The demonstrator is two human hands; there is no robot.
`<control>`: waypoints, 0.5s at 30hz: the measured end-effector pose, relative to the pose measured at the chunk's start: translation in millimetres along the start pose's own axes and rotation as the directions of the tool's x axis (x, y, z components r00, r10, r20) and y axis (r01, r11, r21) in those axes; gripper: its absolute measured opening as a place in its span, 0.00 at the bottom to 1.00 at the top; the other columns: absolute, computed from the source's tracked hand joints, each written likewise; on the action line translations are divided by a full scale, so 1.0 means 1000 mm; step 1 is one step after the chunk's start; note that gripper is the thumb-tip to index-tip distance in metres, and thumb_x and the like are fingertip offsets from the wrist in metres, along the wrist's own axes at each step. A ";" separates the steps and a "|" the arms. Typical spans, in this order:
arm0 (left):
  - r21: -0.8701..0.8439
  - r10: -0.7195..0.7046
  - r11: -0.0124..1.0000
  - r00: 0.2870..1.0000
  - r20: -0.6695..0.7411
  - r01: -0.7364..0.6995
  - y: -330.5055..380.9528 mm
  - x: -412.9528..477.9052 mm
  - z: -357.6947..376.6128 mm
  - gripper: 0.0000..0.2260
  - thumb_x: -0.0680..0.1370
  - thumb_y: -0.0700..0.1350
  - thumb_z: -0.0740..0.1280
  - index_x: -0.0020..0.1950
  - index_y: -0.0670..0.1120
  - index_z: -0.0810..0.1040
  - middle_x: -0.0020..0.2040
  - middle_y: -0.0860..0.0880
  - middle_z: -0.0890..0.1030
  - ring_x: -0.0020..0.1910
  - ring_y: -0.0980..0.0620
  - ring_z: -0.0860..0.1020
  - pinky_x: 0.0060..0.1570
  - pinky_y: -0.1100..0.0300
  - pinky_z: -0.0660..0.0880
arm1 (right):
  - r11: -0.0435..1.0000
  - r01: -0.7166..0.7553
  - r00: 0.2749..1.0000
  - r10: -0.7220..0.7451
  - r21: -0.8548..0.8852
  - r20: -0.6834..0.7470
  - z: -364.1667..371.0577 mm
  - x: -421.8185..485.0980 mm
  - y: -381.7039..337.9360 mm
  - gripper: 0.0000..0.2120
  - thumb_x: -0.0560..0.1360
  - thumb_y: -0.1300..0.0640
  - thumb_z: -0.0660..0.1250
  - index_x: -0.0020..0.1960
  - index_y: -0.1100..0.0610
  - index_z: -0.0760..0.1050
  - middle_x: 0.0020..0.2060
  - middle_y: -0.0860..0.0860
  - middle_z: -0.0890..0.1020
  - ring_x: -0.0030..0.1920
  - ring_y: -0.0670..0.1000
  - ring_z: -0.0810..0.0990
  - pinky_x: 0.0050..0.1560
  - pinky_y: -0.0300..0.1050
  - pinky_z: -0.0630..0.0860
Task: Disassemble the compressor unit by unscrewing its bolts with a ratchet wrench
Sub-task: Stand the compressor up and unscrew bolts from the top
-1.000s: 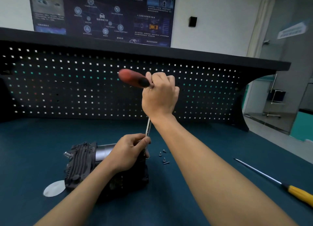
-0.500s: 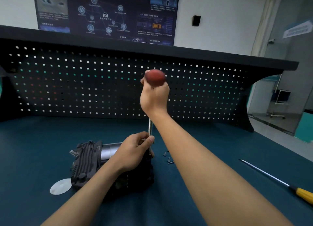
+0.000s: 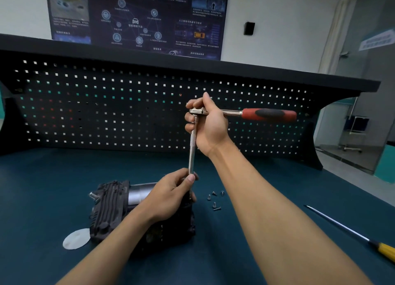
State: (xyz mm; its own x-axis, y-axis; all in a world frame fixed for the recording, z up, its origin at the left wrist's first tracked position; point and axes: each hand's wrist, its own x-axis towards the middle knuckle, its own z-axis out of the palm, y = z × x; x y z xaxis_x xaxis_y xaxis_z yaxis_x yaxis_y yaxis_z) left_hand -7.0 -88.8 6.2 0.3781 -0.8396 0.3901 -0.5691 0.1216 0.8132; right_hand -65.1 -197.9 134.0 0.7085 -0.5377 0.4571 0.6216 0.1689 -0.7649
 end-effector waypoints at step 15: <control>-0.054 0.029 0.998 0.999 -0.035 -0.031 0.001 0.001 -0.002 0.12 0.83 0.48 0.60 0.49 0.45 0.80 0.41 0.47 0.85 0.39 0.54 0.82 0.42 0.66 0.76 | 0.991 -0.076 0.997 0.072 0.108 0.040 -0.006 -0.001 -0.003 0.21 0.85 0.48 0.52 0.39 0.56 0.71 0.39 0.51 0.81 0.29 0.48 0.73 0.29 0.38 0.66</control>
State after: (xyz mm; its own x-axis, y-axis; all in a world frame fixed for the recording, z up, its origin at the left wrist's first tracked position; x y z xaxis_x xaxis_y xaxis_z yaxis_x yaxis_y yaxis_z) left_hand -5.5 -88.6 8.4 0.3865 -0.8165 0.4289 -0.5407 0.1761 0.8226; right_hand -69.7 -203.1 133.5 0.7644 -0.4903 0.4186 0.5982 0.2975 -0.7441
